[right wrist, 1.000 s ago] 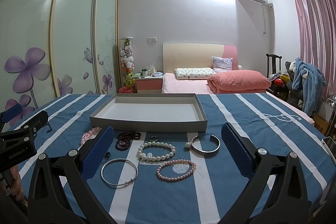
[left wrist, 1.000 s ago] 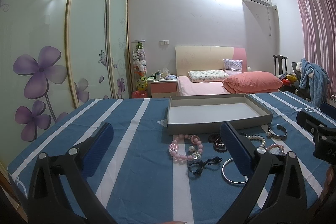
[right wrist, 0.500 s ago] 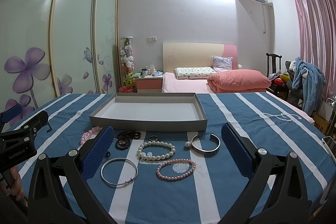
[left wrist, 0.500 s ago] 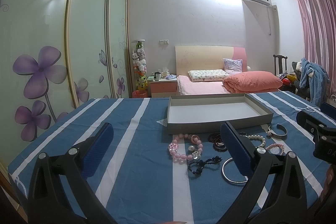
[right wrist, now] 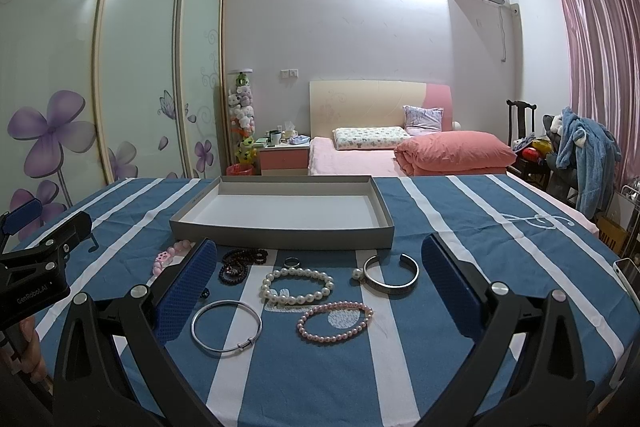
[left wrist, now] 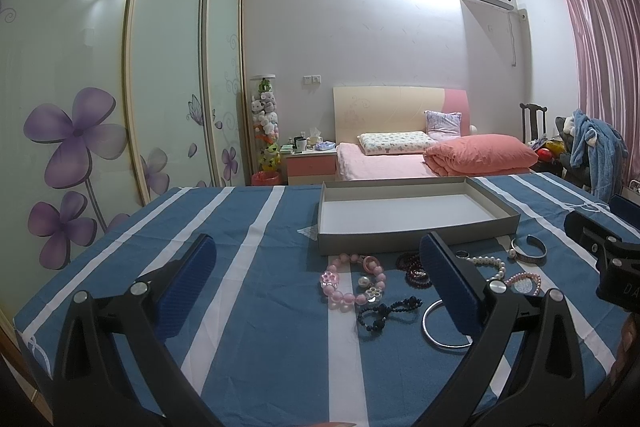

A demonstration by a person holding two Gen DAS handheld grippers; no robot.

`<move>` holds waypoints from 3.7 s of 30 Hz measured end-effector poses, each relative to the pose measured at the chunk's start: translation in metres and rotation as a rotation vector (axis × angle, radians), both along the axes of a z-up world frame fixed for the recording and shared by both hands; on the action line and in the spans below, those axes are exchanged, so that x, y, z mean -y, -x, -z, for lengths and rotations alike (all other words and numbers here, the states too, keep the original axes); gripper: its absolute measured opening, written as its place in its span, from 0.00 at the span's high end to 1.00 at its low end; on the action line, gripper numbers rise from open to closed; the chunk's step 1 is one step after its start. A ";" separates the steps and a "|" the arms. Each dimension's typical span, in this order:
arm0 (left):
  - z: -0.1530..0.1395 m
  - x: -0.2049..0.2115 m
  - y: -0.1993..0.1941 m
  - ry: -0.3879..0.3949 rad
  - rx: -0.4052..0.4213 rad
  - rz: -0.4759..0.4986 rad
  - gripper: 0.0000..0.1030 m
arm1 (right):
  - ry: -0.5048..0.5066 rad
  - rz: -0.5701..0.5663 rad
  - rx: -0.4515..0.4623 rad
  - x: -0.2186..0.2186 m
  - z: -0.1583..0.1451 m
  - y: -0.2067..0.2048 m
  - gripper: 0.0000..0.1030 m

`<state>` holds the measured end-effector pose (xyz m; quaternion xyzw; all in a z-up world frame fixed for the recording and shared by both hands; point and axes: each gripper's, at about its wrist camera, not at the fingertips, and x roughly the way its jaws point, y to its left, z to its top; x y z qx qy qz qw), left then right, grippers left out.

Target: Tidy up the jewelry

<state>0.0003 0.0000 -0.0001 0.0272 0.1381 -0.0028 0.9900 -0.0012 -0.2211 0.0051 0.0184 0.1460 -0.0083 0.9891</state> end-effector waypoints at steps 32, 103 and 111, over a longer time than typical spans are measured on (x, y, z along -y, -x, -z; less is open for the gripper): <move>0.030 -0.012 -0.029 0.057 -0.201 0.042 0.04 | -0.101 -0.001 -0.395 0.016 0.063 -0.046 0.10; 0.089 0.112 -0.097 -0.061 -0.614 0.289 0.31 | -0.220 0.046 -0.499 0.074 0.081 -0.058 0.93; 0.088 0.098 -0.094 -0.004 -0.614 0.277 0.31 | -0.252 0.007 -0.469 0.070 0.075 -0.056 0.94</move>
